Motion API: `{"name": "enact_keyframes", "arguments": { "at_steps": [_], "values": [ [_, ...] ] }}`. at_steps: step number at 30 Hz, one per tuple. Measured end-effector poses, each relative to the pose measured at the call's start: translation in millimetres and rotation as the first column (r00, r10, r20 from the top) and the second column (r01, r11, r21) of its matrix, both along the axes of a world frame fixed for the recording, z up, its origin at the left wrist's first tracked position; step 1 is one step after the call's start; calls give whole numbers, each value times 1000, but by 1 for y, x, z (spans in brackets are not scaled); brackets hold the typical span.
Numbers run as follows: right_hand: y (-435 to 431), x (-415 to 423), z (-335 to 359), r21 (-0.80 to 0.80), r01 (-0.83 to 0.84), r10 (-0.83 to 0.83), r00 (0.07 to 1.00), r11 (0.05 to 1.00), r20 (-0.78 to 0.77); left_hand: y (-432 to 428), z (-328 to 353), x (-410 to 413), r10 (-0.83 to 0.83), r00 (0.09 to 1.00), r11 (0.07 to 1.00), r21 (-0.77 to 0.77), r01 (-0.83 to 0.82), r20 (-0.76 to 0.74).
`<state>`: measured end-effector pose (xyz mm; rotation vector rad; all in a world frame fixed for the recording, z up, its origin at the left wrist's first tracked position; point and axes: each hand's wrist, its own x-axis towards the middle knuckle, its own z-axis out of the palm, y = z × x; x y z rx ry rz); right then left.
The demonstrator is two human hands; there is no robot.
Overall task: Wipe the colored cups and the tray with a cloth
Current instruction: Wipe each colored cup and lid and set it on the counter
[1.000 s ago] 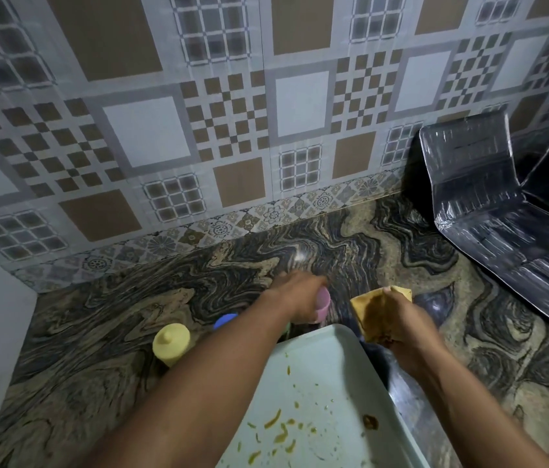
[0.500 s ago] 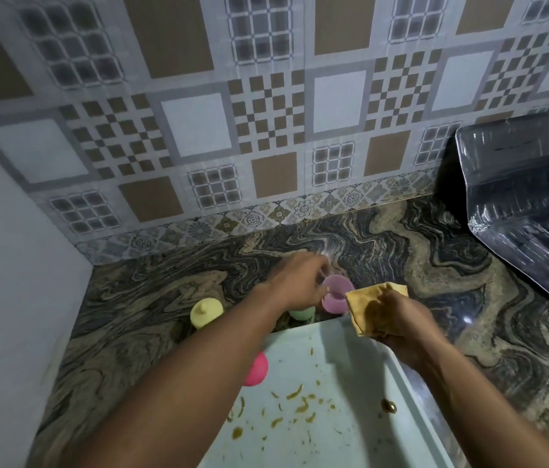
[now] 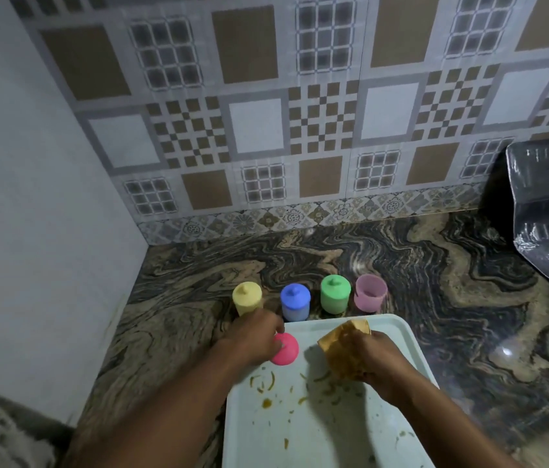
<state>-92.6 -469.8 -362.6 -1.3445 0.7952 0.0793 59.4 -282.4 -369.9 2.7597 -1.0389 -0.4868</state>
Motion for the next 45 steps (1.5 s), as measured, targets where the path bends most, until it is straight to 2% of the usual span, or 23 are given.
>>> {"name": "enact_keyframes", "arguments": {
  "at_steps": [6,9,11,13,15,17,20,24,25,26,27,28,29,31,33,34,36,37,38,41,45],
  "values": [
    [0,-4,-2,-51,-35,36,999,998,15,-4,-10,-4,-76,997,997,11,76,34],
    [0,1,-3,-106,-34,39,998,994,49,-9,-7,-3,-91,996,994,-64,91,7],
    [0,6,-3,-247,-7,40,991,969,128,-13,-3,-2,-90,996,983,-161,86,-14],
    [-2,12,-3,-497,55,81,966,866,247,-21,4,-2,-94,995,958,-275,87,-13],
    [-2,15,-2,-655,125,173,913,745,370,-32,14,-4,-85,996,914,-399,80,5],
    [1,18,-3,-751,142,288,865,645,410,-42,24,-7,-60,997,865,-496,80,55],
    [3,14,-12,-850,168,364,850,499,381,-51,32,-6,-64,985,830,-539,141,159],
    [3,0,-22,-894,115,501,794,434,345,-48,27,-1,-39,970,835,-526,164,240],
    [6,-4,-19,-878,102,507,783,468,361,-47,26,-1,-17,971,826,-544,147,237],
    [11,-8,-17,-827,122,451,789,548,416,-47,26,-1,6,972,811,-570,132,234],
    [14,-10,-15,-716,173,313,812,677,492,-47,27,-2,22,971,792,-597,129,238],
    [14,-9,-12,-550,258,101,837,794,538,-49,28,-4,33,967,770,-623,138,254],
    [11,-6,-9,-370,354,-118,840,859,530,-51,31,-7,42,960,751,-643,151,276],
    [-1,4,-3,-10,441,-400,825,898,400,-56,34,-14,52,941,721,-665,197,335],
    [-9,11,15,362,371,-484,821,855,303,-61,35,-21,44,914,703,-663,258,403],
    [-12,14,23,488,338,-511,812,805,281,-64,35,-24,42,900,698,-657,284,434],
    [-13,20,37,610,297,-544,796,735,267,-70,34,-31,31,872,691,-641,334,488],
    [-11,22,40,597,284,-529,799,751,285,-73,34,-34,28,863,688,-636,349,504],
    [-8,23,41,520,282,-485,818,806,308,-75,35,-37,29,858,687,-633,356,513],
    [-7,22,38,172,260,-309,862,950,402,-77,40,-41,24,862,699,-624,348,507],
    [-15,14,46,-139,198,-110,872,970,477,-74,54,-37,63,914,656,-707,264,400]
  ]
}}
